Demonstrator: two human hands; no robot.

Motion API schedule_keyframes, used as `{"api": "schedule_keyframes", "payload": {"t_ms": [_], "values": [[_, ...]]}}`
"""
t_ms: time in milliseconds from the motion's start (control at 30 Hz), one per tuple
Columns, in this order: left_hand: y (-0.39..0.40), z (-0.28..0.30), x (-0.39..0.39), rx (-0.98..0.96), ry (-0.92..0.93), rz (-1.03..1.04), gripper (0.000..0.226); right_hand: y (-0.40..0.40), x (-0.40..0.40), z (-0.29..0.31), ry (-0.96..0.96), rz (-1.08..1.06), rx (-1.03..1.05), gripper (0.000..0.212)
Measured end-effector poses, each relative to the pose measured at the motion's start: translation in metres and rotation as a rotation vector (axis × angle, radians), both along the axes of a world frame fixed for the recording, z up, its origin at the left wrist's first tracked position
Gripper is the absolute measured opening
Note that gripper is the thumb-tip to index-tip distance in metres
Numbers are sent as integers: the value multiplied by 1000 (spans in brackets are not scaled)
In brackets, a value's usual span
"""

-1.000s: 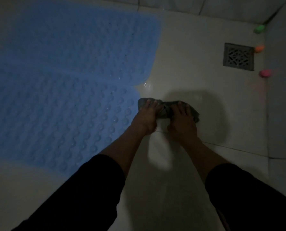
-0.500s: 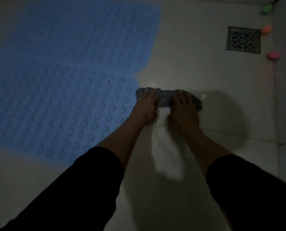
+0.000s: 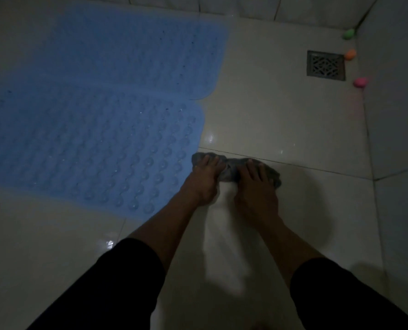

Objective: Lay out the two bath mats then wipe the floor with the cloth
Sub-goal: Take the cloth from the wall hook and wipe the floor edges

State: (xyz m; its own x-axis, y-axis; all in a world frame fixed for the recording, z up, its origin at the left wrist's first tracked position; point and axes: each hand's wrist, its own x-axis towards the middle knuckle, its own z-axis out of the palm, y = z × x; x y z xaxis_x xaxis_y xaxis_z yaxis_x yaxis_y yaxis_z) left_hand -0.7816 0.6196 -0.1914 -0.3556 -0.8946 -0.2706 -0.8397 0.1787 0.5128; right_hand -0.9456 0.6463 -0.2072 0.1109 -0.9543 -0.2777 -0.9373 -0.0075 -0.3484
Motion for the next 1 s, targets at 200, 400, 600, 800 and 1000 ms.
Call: {"api": "schedule_keyframes", "payload": {"t_ms": [200, 400, 600, 800, 1000], "values": [[56, -4, 11, 37, -67, 9, 63, 54, 12, 5, 16, -7, 21, 68], [101, -13, 19, 17, -34, 23, 64, 97, 19, 9, 19, 1, -66, 55], [173, -14, 25, -52, -71, 155, 71, 124, 35, 14, 66, 112, -143, 51], [233, -13, 37, -138, -156, 344, 67, 136, 58, 20, 100, 403, -154, 49], [258, -8, 67, -101, -301, 417, 70, 128, 93, 12, 44, 689, -92, 46]]}}
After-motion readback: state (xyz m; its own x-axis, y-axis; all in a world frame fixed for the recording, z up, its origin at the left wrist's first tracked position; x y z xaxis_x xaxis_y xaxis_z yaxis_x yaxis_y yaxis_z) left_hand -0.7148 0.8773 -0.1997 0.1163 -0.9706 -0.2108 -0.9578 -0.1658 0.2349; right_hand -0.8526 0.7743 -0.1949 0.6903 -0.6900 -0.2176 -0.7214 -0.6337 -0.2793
